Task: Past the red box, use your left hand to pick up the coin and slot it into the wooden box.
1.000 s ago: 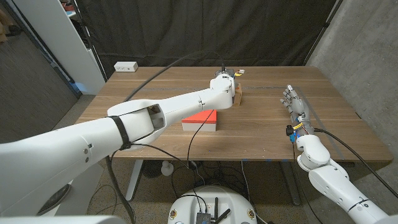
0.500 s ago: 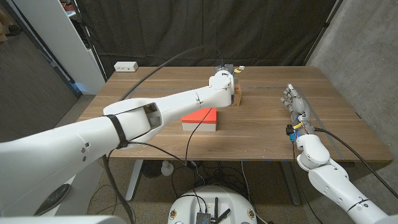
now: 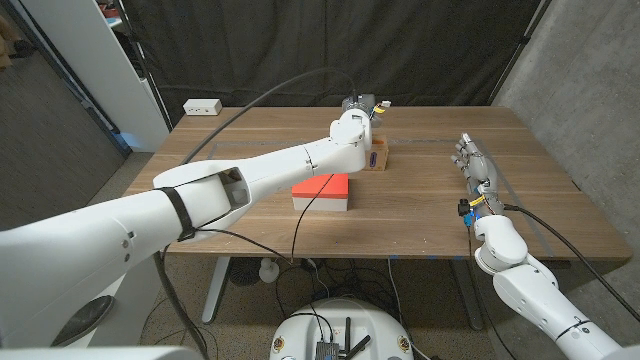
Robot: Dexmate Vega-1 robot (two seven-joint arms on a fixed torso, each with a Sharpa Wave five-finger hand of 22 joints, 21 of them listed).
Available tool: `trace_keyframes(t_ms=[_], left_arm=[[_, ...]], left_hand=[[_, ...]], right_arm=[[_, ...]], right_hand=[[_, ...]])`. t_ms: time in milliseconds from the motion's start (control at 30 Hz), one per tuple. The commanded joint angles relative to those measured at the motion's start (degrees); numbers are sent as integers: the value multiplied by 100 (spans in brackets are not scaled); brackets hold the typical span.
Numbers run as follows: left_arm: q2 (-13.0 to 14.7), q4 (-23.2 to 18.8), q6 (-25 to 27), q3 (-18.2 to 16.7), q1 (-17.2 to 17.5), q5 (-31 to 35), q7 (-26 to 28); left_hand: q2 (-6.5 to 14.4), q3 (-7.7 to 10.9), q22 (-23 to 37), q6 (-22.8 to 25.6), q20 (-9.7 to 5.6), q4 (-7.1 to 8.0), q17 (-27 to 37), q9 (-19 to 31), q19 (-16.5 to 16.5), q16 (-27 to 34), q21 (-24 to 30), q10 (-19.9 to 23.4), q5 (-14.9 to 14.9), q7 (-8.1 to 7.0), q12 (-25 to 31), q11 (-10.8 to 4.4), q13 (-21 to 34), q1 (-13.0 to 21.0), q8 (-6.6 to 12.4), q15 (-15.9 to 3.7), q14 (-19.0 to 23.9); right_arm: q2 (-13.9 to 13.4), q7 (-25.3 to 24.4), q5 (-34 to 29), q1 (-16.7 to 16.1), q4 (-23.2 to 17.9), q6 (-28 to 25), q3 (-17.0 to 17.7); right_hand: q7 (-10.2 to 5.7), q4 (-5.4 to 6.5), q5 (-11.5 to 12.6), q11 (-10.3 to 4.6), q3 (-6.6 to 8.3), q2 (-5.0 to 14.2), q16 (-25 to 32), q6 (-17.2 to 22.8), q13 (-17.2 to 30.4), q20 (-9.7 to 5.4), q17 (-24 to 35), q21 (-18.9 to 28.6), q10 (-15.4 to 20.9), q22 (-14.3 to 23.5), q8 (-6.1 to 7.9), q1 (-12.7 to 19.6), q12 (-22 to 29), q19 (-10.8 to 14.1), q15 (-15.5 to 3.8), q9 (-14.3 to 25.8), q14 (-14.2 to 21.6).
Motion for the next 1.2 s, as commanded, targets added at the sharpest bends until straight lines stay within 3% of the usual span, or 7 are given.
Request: trace_keyframes(t_ms=[33,200,367,500,633,833,1200], left_arm=[[646,-910,68,-222,288,296,27],[947,-1366,80,-405,536,428,117],[1287,-1809,-139,-781,880,333,147],[1594,-2170,-605,-1318,1351,4,272],[1965,-2539,-1377,-1989,1992,-514,479],[2472,-2905,-2545,-2825,2921,-1107,866],[3048,-3092,-3838,-3828,3981,-1797,1051]], left_hand=[[152,320,-149,-202,-69,19,-598,-73,-833,-1181,-418,-1263,81,-14,-1108,-265,-348,-570,103,22,-923],[37,689,-157,-793,232,-99,-715,-219,-1815,-2493,-887,-2696,117,-118,-2228,-77,-527,-825,26,417,-2268],[-52,662,-182,-1392,530,-43,-668,-350,-2586,-3215,-1327,-3810,65,-30,-2945,332,-542,-1061,-99,841,-3376],[10,565,-208,-1814,479,83,-664,-486,-3083,-3577,-1700,-4337,-1,104,-3304,594,-546,-1441,-140,998,-3867],[54,504,-223,-2170,376,23,-679,-617,-3641,-3877,-2095,-4749,-59,225,-3580,808,-558,-1564,-170,1074,-4341],[81,339,-225,-2651,215,-37,-690,-787,-3920,-4133,-2414,-5147,-127,313,-3851,925,-576,-1623,-203,1089,-4802],[-40,-53,-224,-3086,28,31,-695,-1046,-4200,-4418,-2821,-5528,-261,294,-4151,929,-603,-1948,-191,1084,-5243]], right_arm=[[30,-99,-155,48,-104,-111,-92],[59,-148,-221,77,-150,-158,-146],[84,-205,-312,104,-193,-199,-205],[99,-230,-383,127,-223,-214,-256],[142,-257,-454,156,-247,-196,-318],[174,-242,-583,202,-295,-156,-436],[190,-31,-663,365,-281,-126,-681]], right_hand=[[-31,-3,16,5,42,-2,33,36,29,2,8,21,48,10,-4,45,13,58,23,34,41],[-33,-2,16,4,42,-3,35,42,29,-2,8,22,46,10,-2,45,12,63,22,34,46],[-33,-2,15,7,43,-4,34,41,29,-3,8,21,48,11,-4,46,13,64,21,34,45],[-33,-1,15,7,43,-4,33,42,29,-3,8,21,54,11,-4,46,15,65,24,34,42],[-30,-1,16,2,44,-4,34,48,29,1,9,20,58,11,-2,47,16,64,25,34,45],[-41,1,14,1,44,-5,42,65,29,-41,9,34,59,10,3,46,16,107,-28,34,66],[-27,3,9,-27,44,-8,43,28,28,-205,10,63,-31,0,-14,50,-18,239,-104,35,75]])
